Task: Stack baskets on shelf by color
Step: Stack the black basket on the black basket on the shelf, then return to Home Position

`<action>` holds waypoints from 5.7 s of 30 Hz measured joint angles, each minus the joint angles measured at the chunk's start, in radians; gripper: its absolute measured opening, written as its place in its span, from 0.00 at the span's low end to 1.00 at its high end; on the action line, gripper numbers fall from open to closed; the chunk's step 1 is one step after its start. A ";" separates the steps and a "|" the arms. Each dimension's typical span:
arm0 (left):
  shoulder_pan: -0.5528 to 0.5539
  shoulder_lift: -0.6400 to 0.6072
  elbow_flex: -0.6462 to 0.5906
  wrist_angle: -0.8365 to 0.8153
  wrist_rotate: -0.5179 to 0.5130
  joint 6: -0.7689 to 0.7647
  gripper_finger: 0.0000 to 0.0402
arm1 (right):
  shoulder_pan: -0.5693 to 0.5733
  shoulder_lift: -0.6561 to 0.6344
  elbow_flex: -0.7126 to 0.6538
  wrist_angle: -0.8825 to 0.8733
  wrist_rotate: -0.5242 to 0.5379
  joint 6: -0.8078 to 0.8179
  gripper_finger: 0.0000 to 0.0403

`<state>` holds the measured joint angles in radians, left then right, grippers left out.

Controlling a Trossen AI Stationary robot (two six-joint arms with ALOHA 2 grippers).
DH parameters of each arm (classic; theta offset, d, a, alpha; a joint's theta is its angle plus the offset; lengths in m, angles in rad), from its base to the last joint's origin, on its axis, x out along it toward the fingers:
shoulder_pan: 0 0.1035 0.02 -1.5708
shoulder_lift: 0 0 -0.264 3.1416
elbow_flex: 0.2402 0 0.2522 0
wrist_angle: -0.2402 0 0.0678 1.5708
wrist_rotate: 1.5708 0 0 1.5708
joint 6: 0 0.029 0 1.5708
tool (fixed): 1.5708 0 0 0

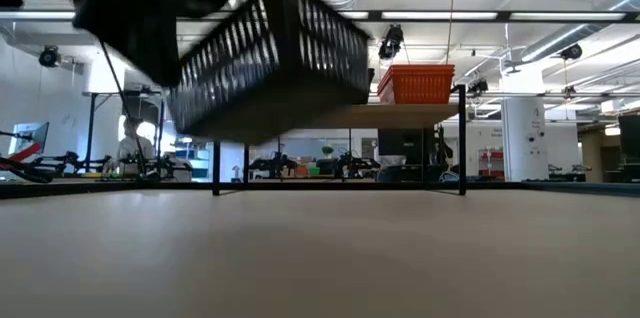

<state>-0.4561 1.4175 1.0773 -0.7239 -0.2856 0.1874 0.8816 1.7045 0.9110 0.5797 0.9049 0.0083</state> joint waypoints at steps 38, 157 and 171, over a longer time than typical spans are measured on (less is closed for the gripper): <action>-0.042 0.297 0.090 0.115 -0.091 0.155 0.01 | -0.335 0.181 0.474 -1.028 -0.495 -0.154 0.24; 0.029 0.020 -0.695 1.565 -0.226 -0.259 0.17 | -0.692 -1.134 -0.660 -0.478 -0.963 0.247 0.02; 0.239 -0.058 -0.721 1.607 -0.049 -0.338 0.12 | -0.692 -1.487 -0.879 -0.432 -0.991 0.208 0.02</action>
<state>-0.2171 1.3600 0.3565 0.8826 -0.3346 -0.1507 0.1898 0.2171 0.0324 0.1481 -0.0864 0.2162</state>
